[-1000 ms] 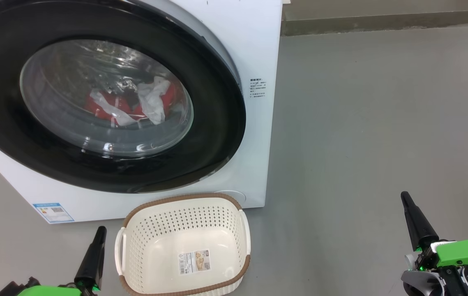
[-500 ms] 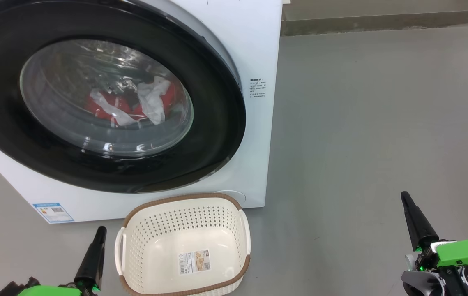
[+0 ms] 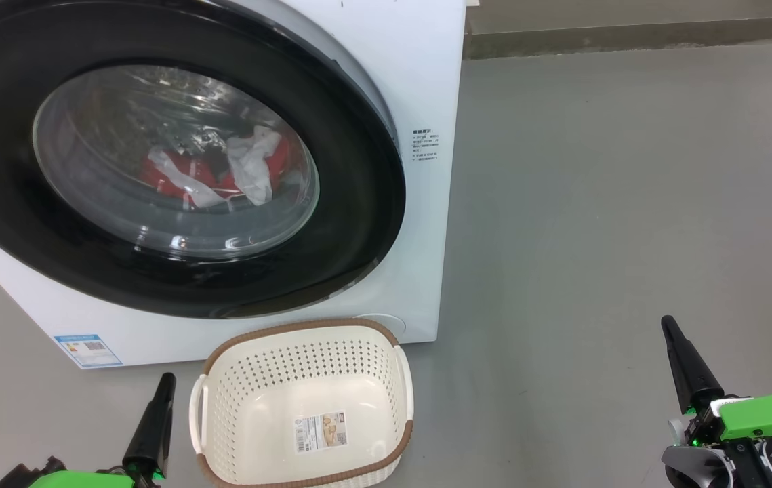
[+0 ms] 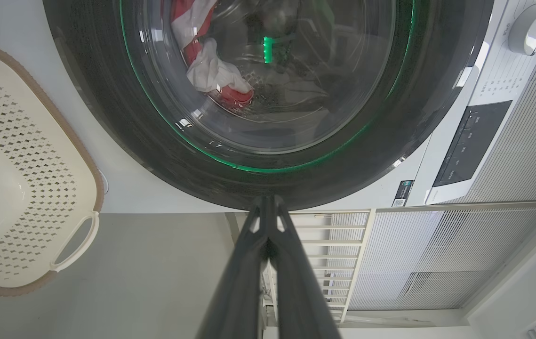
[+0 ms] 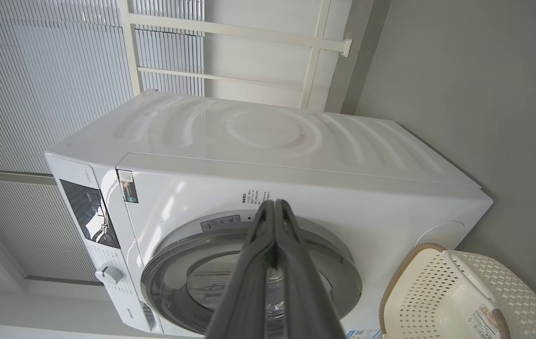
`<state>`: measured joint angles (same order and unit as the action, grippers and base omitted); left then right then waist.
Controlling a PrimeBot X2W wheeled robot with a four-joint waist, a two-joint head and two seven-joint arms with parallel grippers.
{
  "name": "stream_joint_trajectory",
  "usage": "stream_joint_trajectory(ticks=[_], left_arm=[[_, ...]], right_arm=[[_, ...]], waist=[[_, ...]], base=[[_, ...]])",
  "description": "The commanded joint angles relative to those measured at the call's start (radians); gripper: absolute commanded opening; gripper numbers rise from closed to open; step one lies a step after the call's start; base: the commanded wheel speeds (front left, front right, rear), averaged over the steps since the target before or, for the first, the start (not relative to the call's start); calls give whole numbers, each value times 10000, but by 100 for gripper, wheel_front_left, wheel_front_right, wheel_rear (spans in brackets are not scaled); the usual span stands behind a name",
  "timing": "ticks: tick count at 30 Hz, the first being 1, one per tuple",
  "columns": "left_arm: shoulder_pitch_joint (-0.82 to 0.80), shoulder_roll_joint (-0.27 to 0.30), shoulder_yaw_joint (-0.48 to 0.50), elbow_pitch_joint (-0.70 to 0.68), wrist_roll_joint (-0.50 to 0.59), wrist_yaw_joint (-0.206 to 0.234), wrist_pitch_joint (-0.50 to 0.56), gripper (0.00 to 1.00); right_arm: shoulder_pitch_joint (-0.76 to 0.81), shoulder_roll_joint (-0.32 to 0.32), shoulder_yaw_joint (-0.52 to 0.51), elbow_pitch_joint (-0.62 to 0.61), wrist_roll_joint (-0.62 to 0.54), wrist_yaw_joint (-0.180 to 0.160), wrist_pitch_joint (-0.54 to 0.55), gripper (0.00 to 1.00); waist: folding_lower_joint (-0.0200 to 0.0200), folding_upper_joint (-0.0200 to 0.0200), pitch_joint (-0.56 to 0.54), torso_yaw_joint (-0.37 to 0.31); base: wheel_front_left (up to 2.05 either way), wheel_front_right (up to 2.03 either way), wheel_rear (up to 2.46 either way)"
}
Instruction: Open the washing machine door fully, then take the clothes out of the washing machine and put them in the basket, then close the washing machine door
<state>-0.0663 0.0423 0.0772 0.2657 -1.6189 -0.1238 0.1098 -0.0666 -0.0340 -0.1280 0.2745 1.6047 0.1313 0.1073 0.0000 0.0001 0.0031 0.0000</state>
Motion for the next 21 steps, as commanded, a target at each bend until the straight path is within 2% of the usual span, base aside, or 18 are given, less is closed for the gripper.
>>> stream_joint_trajectory(ticks=[1, 20, 21], left_arm=[[-416, 79, 362, -209, 99, -69, 31, 0], [-416, 79, 362, -209, 99, -69, 31, 0], [14, 0, -11, 32, -3, 2, -1, 100]], right_arm=[[-413, -162, 146, -298, 43, -6, 56, 0], [-413, -162, 146, -298, 43, -6, 56, 0], [12, 10, 12, 40, 0, 2, -4, 100]], waist=[[0, -1, 0, 0], [0, -1, 0, 0], [0, -1, 0, 0]], base=[[0, 0, 0], [0, 0, 0], [0, 0, 0]])
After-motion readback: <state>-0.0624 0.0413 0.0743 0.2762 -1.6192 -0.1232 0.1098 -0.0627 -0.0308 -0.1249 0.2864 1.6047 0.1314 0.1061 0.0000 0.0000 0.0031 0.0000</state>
